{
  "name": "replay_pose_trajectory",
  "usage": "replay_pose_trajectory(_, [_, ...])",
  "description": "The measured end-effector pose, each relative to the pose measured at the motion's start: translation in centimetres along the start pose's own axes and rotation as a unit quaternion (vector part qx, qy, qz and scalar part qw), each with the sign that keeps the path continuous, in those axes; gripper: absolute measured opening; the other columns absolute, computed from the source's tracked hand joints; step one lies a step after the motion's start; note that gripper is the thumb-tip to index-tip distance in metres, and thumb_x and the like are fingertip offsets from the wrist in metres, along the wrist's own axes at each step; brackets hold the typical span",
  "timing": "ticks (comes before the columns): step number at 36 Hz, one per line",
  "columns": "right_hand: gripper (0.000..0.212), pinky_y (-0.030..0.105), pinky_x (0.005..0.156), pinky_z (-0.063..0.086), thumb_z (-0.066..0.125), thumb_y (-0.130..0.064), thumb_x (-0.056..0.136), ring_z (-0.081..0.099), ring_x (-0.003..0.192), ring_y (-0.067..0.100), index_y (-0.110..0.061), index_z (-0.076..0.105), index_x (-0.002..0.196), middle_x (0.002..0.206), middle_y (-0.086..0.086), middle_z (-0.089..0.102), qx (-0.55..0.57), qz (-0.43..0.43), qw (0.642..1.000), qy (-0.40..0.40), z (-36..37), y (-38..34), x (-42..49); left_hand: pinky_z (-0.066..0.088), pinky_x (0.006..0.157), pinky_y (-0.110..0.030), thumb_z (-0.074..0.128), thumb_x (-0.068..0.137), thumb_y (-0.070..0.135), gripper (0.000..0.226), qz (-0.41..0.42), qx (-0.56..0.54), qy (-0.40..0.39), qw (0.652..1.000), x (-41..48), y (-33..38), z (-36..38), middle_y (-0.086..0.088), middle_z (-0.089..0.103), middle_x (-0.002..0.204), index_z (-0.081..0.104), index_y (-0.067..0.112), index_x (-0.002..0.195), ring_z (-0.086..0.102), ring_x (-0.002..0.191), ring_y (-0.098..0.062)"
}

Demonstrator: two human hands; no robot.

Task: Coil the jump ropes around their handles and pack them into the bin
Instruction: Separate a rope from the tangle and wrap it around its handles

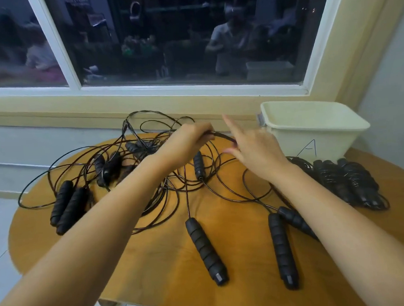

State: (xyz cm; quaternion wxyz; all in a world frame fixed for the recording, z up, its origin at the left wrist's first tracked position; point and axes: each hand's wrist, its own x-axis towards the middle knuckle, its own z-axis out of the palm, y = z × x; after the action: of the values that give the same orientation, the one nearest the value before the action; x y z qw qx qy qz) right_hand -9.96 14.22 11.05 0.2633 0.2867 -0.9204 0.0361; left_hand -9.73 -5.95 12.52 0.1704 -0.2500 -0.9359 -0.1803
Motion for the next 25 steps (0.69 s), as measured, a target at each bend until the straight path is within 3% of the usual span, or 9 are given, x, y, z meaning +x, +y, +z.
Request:
replay_pose_trajectory(2, [0.041,0.030,0.053,0.034,0.041,-0.047,0.102,0.060,0.069,0.022,-0.016,0.058,0.121,0.074,-0.001,0.059,-0.014,0.014,1.000,-0.018,-0.1,0.5,-0.3,0.046,0.083,-0.037,0.050,0.101,0.021,0.017,0.018,0.039,0.007,0.999,-0.3,-0.3,0.2,0.003,0.058,0.095,0.061,0.013,0.110,0.057,0.091,-0.019])
replay_pose_trajectory(5, [0.039,0.029,0.052,0.037,0.036,-0.044,0.104,0.061,0.065,0.021,-0.015,0.061,0.097,0.072,-0.003,0.061,-0.004,0.027,1.000,0.009,0.4,2.2,-1.1,0.031,0.102,-0.046,0.049,0.100,0.033,0.029,0.012,0.227,-0.003,0.974,-1.0,-1.8,0.2,0.000,0.056,0.120,0.059,0.019,0.123,0.046,0.120,-0.026])
replay_pose_trajectory(8, [0.041,0.029,0.054,0.037,0.035,-0.049,0.102,0.060,0.068,0.019,-0.020,0.061,0.089,0.073,-0.004,0.063,0.018,0.042,0.999,-0.005,0.5,3.7,-1.8,0.037,0.100,-0.045,0.054,0.098,0.037,0.034,-0.076,0.327,-0.059,0.940,-1.5,-3.6,0.0,-0.005,0.052,0.127,0.059,0.024,0.129,0.046,0.120,-0.028])
replay_pose_trajectory(10, [0.051,0.030,0.054,0.036,0.030,-0.062,0.095,0.059,0.068,0.020,-0.022,0.057,0.079,0.069,-0.004,0.061,0.038,0.037,0.998,-0.025,0.2,4.2,-2.0,0.049,0.087,-0.040,0.056,0.098,0.024,0.028,-0.137,0.252,-0.069,0.956,-1.1,-4.2,-0.3,-0.007,0.054,0.118,0.061,0.017,0.125,0.056,0.105,-0.027])
replay_pose_trajectory(13, [0.057,0.028,0.051,0.031,0.030,-0.070,0.087,0.051,0.055,0.016,-0.019,0.051,0.071,0.056,-0.008,0.048,0.087,0.016,0.996,-0.010,-0.3,4.1,-2.5,0.049,0.081,-0.034,0.050,0.100,0.012,0.020,-0.172,0.105,0.044,0.978,0.5,-3.7,-1.1,-0.008,0.061,0.110,0.060,0.007,0.117,0.057,0.094,-0.021])
replay_pose_trajectory(16, [0.042,0.028,0.050,0.024,0.042,-0.042,0.102,0.042,0.048,0.011,-0.018,0.049,0.069,0.052,-0.010,0.040,0.154,0.034,0.987,-0.002,-0.4,3.7,-2.7,0.048,0.092,-0.027,0.049,0.100,0.007,0.023,-0.150,-0.077,0.150,0.974,2.6,-1.6,-2.5,-0.007,0.061,0.118,0.052,0.004,0.122,0.058,0.106,-0.017])
replay_pose_trajectory(19, [0.043,0.030,0.055,0.029,0.035,-0.028,0.107,0.046,0.056,0.017,-0.015,0.049,0.069,0.059,0.002,0.048,0.213,0.074,0.973,-0.056,-0.1,3.4,-2.6,0.037,0.099,-0.009,0.053,0.097,0.002,0.030,-0.046,-0.105,0.219,0.969,4.3,0.8,-3.9,0.003,0.055,0.125,0.049,0.004,0.127,0.051,0.120,-0.008])
replay_pose_trajectory(21, [0.043,0.030,0.065,0.038,0.032,-0.028,0.108,0.053,0.066,0.019,-0.010,0.055,0.076,0.070,0.007,0.057,0.270,0.108,0.953,-0.090,0.1,3.4,-2.4,0.032,0.102,-0.008,0.056,0.096,0.003,0.034,-0.005,-0.068,0.212,0.975,5.4,1.7,-3.9,0.004,0.052,0.131,0.050,0.006,0.129,0.047,0.124,-0.009])
replay_pose_trajectory(25, [0.037,0.021,0.054,0.044,0.034,-0.029,0.108,0.054,0.051,0.011,-0.012,0.055,0.083,0.067,0.002,0.048,0.392,0.242,0.870,-0.177,1.3,3.8,-2.2,0.021,0.116,-0.043,0.059,0.096,0.027,0.043,-0.035,0.233,0.095,0.967,6.6,0.8,-1.4,-0.005,0.030,0.158,0.049,0.022,0.138,0.029,0.142,-0.028])
